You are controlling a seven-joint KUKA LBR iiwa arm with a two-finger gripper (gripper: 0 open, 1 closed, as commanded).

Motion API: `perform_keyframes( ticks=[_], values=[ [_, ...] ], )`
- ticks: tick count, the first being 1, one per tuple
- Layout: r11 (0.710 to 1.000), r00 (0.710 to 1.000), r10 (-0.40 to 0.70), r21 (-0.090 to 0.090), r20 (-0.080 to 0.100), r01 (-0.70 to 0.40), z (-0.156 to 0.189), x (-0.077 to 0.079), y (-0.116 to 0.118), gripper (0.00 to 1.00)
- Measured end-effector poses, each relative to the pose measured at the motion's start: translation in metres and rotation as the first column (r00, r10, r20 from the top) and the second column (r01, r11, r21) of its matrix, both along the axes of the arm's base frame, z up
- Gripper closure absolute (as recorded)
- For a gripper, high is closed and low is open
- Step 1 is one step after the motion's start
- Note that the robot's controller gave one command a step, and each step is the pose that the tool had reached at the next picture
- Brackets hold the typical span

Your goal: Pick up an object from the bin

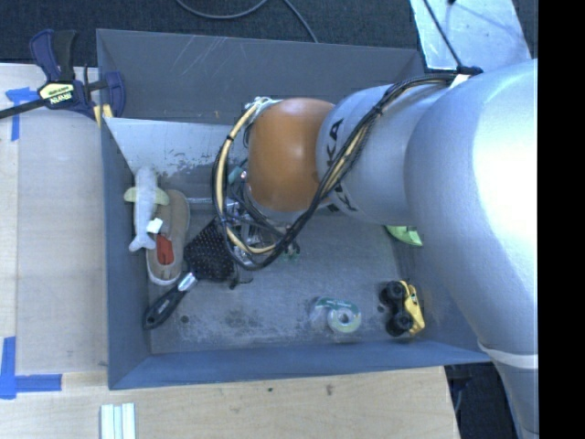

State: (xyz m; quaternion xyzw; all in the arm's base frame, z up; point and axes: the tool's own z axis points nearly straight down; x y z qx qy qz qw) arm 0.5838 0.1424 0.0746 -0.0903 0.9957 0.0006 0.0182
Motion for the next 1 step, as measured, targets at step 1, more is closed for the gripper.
perform_keyframes(
  ticks=[1],
  values=[
    [1.0,1.0,0.0,0.0,0.0,0.0,0.0,0.0,-0.0001,1.0]
  ],
)
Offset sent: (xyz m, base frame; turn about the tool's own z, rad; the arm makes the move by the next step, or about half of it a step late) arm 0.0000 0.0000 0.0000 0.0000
